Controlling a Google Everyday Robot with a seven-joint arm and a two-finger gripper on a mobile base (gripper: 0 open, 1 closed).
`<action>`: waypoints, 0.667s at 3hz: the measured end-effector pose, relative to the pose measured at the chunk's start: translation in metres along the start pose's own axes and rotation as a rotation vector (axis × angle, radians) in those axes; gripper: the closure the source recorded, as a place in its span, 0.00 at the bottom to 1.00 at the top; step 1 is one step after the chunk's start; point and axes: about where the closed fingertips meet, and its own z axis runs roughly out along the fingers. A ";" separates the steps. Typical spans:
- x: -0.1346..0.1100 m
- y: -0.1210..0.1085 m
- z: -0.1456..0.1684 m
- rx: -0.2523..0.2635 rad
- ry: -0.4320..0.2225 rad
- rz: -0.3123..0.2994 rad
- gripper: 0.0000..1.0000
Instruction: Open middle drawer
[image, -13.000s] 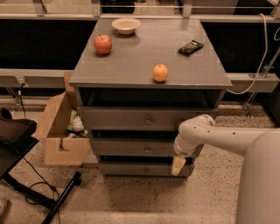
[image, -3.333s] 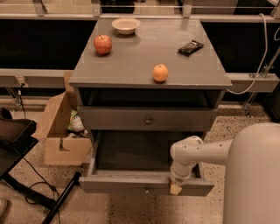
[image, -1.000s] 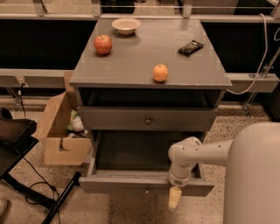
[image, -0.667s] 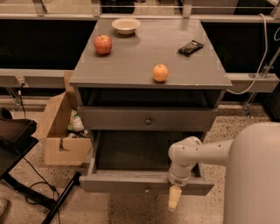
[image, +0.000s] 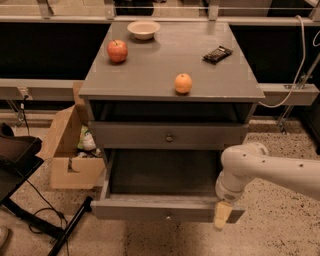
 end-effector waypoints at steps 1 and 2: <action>0.034 0.027 -0.078 0.017 0.050 -0.056 0.00; 0.055 0.076 -0.140 0.047 0.102 -0.050 0.00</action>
Offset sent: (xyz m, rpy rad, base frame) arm -0.1513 -0.0670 0.2993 -0.2621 -0.1494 -0.0094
